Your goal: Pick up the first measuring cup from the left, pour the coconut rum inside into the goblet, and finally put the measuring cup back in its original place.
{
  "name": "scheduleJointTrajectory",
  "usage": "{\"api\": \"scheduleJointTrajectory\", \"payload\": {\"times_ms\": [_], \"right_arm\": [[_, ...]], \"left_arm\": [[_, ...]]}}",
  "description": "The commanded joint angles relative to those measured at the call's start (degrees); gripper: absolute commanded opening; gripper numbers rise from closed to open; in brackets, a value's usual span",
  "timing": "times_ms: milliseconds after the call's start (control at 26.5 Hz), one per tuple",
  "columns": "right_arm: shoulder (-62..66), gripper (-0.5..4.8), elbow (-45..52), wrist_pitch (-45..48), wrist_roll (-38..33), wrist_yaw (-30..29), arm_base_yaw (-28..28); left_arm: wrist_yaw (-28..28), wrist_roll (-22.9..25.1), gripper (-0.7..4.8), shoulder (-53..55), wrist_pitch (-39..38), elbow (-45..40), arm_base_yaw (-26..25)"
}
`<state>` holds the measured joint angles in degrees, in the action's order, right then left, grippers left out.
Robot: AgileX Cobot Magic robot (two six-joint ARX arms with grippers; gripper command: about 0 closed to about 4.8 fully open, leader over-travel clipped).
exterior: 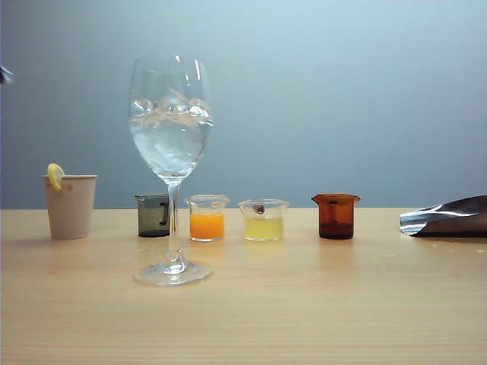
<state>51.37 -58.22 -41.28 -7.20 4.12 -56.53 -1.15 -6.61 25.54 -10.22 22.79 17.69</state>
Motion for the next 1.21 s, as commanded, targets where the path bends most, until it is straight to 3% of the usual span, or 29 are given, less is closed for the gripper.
{"api": "scheduleJointTrajectory", "payload": {"times_ms": [38,453,604,755,982,1209], "right_arm": [[-3.93,-0.08,4.98,3.69,0.11,-2.12,-0.04],[-12.39,-0.08,15.76,10.27,-0.76,-0.22,-0.04],[-14.67,-0.08,22.40,20.33,-0.74,0.24,-0.04],[-15.72,-0.08,29.31,30.03,-0.72,0.11,-0.04],[-15.69,-0.06,38.42,32.65,-2.91,-0.96,0.02],[-15.67,-0.06,47.30,45.29,-3.96,-4.04,0.04]], "left_arm": [[2.56,-0.04,-0.06,-8.15,-2.19,-1.05,0.04],[3.02,-2.47,-0.06,-22.40,-5.57,-7.34,0.04],[7.78,-2.45,-0.06,-25.20,-5.22,-10.73,0.04],[5.84,-3.30,-0.06,-25.44,-2.60,-14.69,0.04],[5.27,-3.28,-0.06,-25.44,4.17,-21.07,0.04],[5.33,-1.53,-0.06,-25.44,3.52,-22.27,0.04]]}}
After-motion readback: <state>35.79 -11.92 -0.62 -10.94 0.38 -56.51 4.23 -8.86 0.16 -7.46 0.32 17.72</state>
